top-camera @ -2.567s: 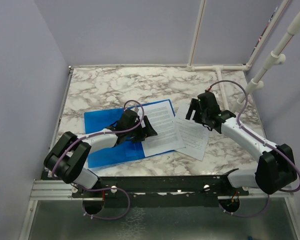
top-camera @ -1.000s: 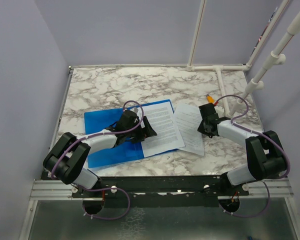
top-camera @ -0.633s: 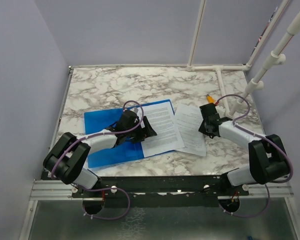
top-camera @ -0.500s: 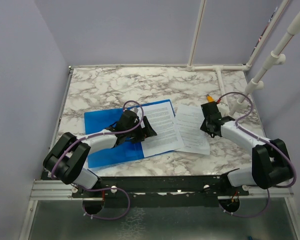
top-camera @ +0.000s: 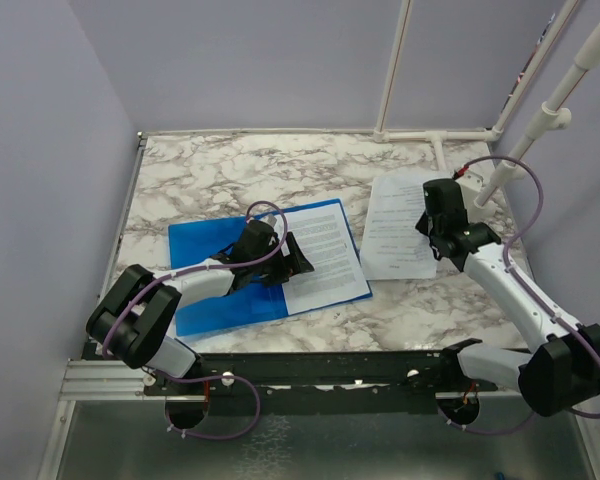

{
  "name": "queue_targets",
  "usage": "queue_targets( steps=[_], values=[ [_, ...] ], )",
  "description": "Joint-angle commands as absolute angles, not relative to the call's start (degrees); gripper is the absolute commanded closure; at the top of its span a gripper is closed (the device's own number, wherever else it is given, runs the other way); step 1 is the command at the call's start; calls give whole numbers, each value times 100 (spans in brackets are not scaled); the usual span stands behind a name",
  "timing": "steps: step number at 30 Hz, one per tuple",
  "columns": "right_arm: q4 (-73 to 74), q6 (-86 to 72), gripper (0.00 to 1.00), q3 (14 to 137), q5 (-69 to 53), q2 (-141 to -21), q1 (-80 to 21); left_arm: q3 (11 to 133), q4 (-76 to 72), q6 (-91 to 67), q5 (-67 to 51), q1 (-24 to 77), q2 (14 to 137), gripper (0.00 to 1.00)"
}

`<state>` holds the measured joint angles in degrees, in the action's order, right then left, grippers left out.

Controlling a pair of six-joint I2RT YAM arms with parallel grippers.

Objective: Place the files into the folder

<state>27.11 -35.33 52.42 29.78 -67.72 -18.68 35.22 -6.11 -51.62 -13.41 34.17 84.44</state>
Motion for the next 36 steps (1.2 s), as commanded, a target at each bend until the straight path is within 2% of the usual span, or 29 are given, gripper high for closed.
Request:
queue_targets(
  steps=[1, 10, 36],
  values=[
    [2818, -3198, 100, 5480, 3177, -6575, -1847, 3580, -468, -5089, -1099, 3428, 8628, 11],
    [2945, -2946, 100, 5939, 3007, -6396, -1848, 3705, -491, -5080, -1134, 3434, 8684, 11],
    [2928, -2897, 99, 5980, 1977, -6321, -1846, 3638, -386, -5220, -1037, 3435, 8141, 11]
  ],
)
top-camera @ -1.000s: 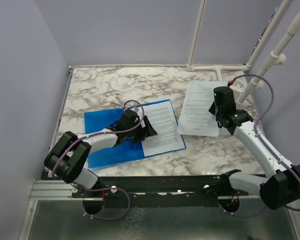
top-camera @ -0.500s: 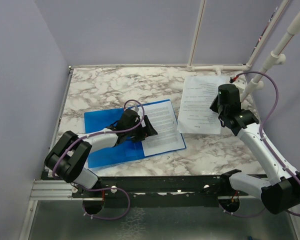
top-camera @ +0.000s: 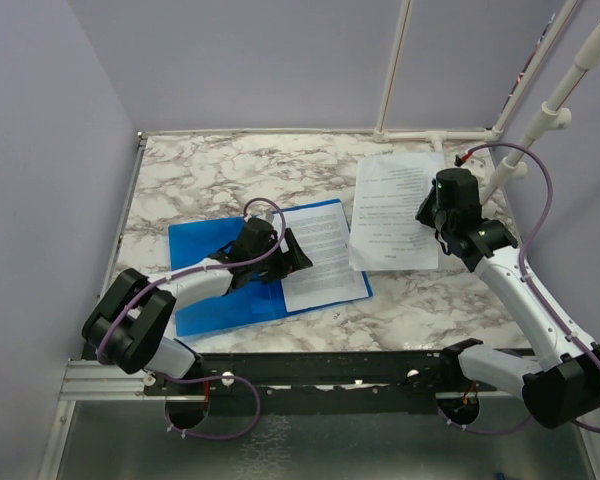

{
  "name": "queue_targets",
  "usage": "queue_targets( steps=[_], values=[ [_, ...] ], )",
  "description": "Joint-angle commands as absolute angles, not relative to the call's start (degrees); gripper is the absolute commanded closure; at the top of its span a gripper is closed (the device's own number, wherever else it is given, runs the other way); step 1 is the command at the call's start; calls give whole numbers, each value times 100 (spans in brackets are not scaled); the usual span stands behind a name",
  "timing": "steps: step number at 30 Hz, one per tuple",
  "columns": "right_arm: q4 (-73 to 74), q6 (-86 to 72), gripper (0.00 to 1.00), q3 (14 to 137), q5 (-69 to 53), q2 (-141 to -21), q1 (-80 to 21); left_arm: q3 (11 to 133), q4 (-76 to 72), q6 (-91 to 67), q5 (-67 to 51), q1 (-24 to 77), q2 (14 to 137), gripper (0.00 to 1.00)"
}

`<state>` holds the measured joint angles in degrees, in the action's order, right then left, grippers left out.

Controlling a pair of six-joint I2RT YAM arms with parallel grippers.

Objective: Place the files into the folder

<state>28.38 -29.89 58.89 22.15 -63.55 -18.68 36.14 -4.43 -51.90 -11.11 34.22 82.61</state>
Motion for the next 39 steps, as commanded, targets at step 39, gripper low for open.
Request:
queue_targets(
  steps=[39],
  values=[
    [1837, -3745, 100, 5825, -1554, -6198, -2680, 3832, -806, -5896, -2097, 3146, 5742, 15]
  ],
)
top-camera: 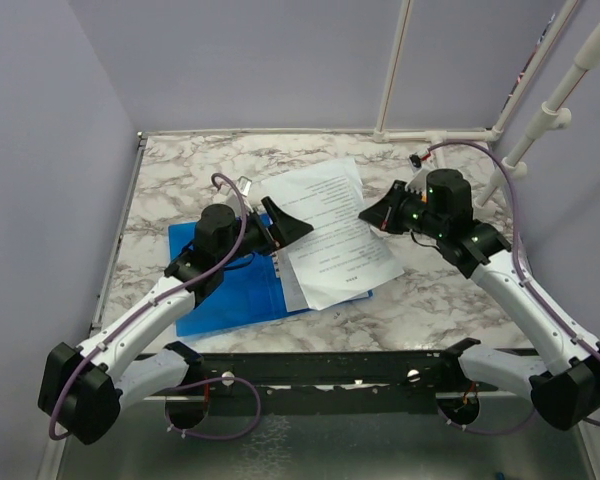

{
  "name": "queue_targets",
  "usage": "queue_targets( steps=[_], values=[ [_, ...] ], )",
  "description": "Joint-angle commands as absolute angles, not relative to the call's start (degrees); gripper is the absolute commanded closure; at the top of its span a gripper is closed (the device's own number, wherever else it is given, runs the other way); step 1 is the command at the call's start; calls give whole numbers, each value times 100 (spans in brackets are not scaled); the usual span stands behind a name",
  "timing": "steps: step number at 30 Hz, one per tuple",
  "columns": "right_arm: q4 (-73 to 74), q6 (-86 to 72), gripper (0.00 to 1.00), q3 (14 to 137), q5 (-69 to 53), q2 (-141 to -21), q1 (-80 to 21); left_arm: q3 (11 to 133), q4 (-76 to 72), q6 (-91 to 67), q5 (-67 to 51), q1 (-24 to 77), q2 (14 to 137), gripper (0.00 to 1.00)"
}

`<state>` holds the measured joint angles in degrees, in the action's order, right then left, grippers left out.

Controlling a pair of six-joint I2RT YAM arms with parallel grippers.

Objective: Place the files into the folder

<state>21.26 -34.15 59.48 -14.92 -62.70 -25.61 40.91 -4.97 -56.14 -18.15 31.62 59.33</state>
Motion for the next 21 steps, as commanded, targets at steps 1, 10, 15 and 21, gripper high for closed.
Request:
queue_targets(
  steps=[1, 10, 15, 21],
  values=[
    [1825, -3787, 100, 5808, -1491, -6177, -2711, 3785, -868, -5963, -2125, 3146, 5701, 18],
    [1724, -4120, 99, 5629, -1243, -5949, -2905, 3615, -1109, -6237, -2352, 3146, 5457, 56],
    [1774, -4152, 100, 5576, -1150, -5805, -2936, 3576, -1282, -6369, -2568, 3143, 5420, 98],
    [1826, -3903, 90, 5530, -1090, -5503, -2935, 3612, -1303, -6166, -2696, 3141, 5178, 100]
  ],
)
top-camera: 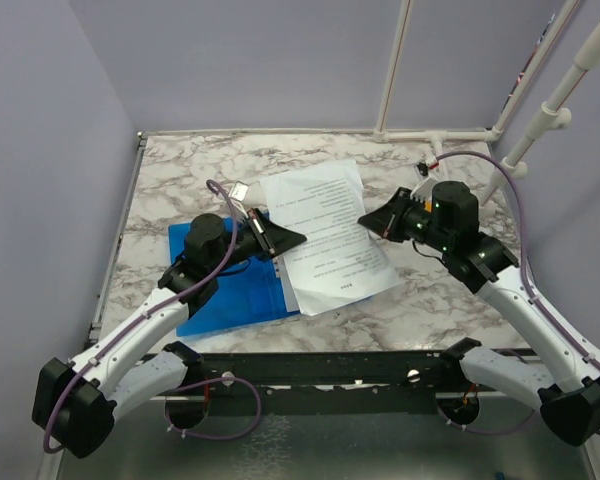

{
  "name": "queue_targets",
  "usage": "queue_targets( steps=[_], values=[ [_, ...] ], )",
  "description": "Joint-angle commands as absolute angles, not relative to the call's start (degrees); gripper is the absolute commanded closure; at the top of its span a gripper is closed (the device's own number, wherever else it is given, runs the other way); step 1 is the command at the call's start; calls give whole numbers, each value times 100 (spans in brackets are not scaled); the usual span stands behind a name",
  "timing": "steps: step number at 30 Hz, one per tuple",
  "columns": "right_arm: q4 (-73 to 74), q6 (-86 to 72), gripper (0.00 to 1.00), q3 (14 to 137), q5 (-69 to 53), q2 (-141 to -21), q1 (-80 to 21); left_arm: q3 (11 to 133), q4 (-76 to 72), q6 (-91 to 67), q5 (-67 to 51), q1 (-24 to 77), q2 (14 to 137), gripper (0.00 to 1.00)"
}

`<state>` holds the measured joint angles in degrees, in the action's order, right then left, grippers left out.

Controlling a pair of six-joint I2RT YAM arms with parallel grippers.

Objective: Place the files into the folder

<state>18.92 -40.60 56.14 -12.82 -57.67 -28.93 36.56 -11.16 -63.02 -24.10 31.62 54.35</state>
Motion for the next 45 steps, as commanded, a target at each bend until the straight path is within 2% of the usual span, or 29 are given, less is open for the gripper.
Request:
queue_targets(
  steps=[1, 8, 14, 25, 34, 45],
  values=[
    [1815, -3830, 86, 5518, -1115, -5449, -2933, 3627, -1301, -6118, -2711, 3138, 5131, 100],
    [1775, -3385, 44, 5390, -1348, -5168, -2931, 3790, -1346, -5770, -2972, 3138, 4812, 100],
    [1708, -2991, 18, 5329, -1743, -4835, -2934, 4056, -1195, -5394, -3360, 3138, 4608, 100],
    [1020, -2949, 10, 5102, -2945, -4465, -2935, 4430, -1037, -4959, -4275, 3138, 4378, 100],
    [323, -3092, 4, 4854, -3799, -3973, -2934, 4424, -2206, -5849, -4753, 3138, 4213, 100],
    [-1082, -4145, 5, 4605, -4631, -3941, -2931, 4342, -3469, -6624, -4908, 3155, 4122, 100]
  ],
)
